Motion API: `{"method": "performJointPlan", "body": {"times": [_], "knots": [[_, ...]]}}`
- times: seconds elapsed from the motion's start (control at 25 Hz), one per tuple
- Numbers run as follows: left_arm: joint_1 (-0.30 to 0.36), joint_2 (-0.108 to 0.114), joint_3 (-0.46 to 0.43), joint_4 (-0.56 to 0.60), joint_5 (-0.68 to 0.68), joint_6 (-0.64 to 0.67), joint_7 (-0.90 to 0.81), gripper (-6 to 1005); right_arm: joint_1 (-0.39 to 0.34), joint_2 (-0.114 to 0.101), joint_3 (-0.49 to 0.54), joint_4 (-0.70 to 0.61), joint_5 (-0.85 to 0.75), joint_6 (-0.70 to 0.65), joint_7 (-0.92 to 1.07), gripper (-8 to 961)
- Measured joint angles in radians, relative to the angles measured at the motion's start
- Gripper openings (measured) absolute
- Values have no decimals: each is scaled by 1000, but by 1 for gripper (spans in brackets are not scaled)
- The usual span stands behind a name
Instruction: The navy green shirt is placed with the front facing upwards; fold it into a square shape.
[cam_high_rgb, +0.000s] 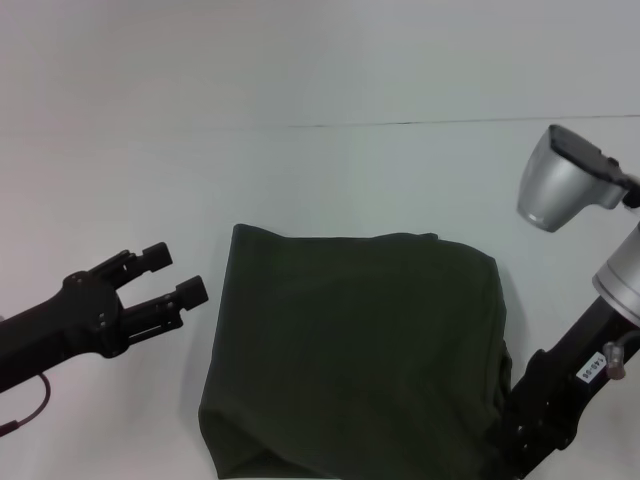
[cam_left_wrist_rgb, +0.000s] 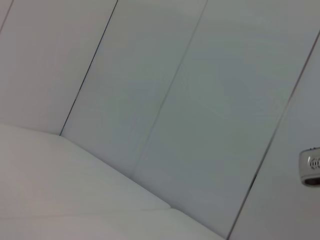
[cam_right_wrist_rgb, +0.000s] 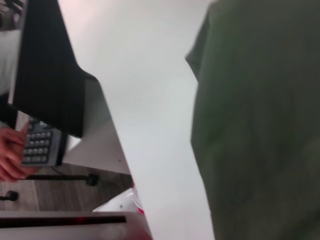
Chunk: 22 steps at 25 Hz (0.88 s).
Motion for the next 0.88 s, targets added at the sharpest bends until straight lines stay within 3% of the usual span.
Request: {"method": "performJointPlan", "body": {"times": [0.16, 0.36, 0.64, 0.88], "knots": [[1, 0, -12, 0, 4, 1, 0, 919, -1, 12, 18, -6, -13, -1, -2, 572], [0, 1, -20, 0, 5, 10, -11, 920, 4, 11, 101, -15, -6, -4, -9, 575], [-18, 14, -10, 31, 16, 14, -134, 920, -19, -6, 365, -50, 68, 74, -56, 580], [-73, 48, 11, 90, 143, 57, -299, 920, -139, -21, 568, 8, 241, 190, -234, 583]]}}
